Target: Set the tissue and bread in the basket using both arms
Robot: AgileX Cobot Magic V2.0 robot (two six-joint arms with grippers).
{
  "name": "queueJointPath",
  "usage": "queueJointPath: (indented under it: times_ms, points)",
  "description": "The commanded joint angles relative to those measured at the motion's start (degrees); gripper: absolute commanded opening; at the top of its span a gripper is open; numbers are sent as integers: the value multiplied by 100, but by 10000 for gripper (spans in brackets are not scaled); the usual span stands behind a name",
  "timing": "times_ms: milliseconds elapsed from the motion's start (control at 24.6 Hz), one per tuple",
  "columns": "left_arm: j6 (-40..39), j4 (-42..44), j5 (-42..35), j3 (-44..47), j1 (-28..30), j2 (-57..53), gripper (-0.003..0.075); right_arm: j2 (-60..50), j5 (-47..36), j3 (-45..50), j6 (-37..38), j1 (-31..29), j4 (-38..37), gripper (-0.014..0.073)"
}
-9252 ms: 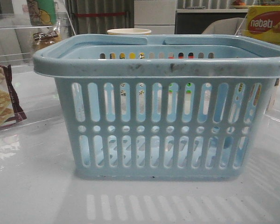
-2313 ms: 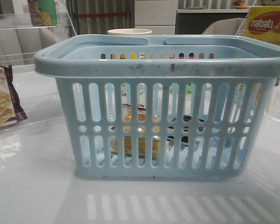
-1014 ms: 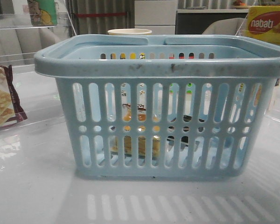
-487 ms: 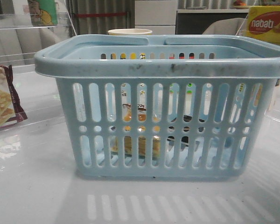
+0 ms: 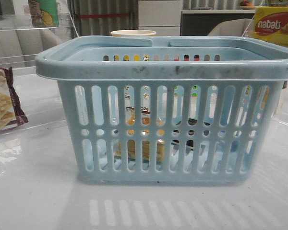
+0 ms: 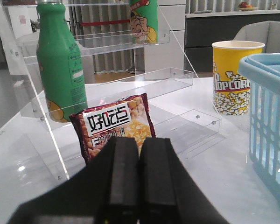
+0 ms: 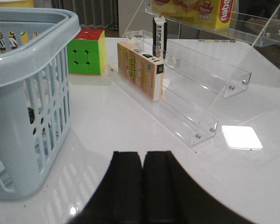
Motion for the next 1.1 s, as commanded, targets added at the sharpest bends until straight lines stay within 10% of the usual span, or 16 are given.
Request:
queueJointPath:
  times_ms: [0, 1055]
  points:
    - [-69, -2, -547, -2, 17, -96, 97, -112, -831, -10, -15, -13, 35, 69]
    - [-69, -2, -547, -2, 17, -96, 97, -112, -1289, 22, -3, -13, -210, 69]
